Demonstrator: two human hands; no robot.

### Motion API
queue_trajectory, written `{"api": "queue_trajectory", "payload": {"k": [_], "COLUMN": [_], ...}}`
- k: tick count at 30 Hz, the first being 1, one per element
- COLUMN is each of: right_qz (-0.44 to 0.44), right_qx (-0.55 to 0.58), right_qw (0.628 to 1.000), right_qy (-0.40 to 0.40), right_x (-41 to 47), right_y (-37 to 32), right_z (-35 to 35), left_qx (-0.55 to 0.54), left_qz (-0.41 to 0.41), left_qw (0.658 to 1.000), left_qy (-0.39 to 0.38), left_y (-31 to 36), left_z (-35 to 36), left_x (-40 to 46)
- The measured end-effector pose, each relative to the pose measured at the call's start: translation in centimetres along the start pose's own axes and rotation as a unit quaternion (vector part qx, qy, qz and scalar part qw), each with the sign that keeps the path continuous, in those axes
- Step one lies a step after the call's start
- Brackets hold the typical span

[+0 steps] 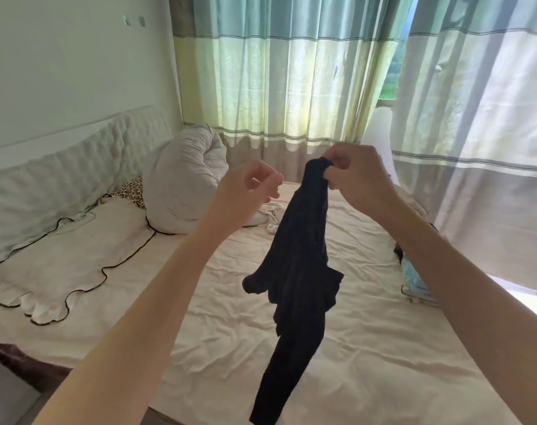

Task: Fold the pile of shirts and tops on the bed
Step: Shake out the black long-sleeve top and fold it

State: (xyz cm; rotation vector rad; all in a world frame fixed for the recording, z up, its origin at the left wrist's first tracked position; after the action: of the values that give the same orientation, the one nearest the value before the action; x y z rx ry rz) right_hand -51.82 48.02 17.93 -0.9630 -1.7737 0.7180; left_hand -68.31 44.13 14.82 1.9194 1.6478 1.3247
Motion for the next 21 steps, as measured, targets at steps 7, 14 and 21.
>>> {"api": "queue_trajectory", "payload": {"k": [7,14,21], "right_qz": [-0.014,-0.038,0.027], "right_qx": [0.035,-0.115,0.018], "right_qw": [0.999,0.993,0.999], "right_qy": [-0.007,0.007,0.037], "right_x": [-1.5,-2.7,-3.2], "right_y": [-1.2,-0.8,0.6], "right_z": [0.2,0.4,0.4], "left_qx": [0.069,0.095,0.161], "left_qz": [0.001,-0.009,-0.007], "left_qw": [0.996,0.995,0.986], "left_qy": [-0.059,-0.004,0.042], "left_y": [1.7,1.5,1.6], "left_z": [2.5,0.5,-1.6], "left_x": [-1.3,-2.1,-3.0]}}
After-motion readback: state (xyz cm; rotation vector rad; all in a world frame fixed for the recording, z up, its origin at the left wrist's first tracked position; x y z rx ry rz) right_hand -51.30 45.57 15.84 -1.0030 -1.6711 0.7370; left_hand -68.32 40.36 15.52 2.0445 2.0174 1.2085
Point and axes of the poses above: each hand's wrist, its own x-axis towards the middle knuckle, its own z-axis out of the palm, y = z × x, the point moved 6 cm from there along x, towards the middle knuckle, and after that the axes turned 14 degrees about x, right-handed, at the moved point
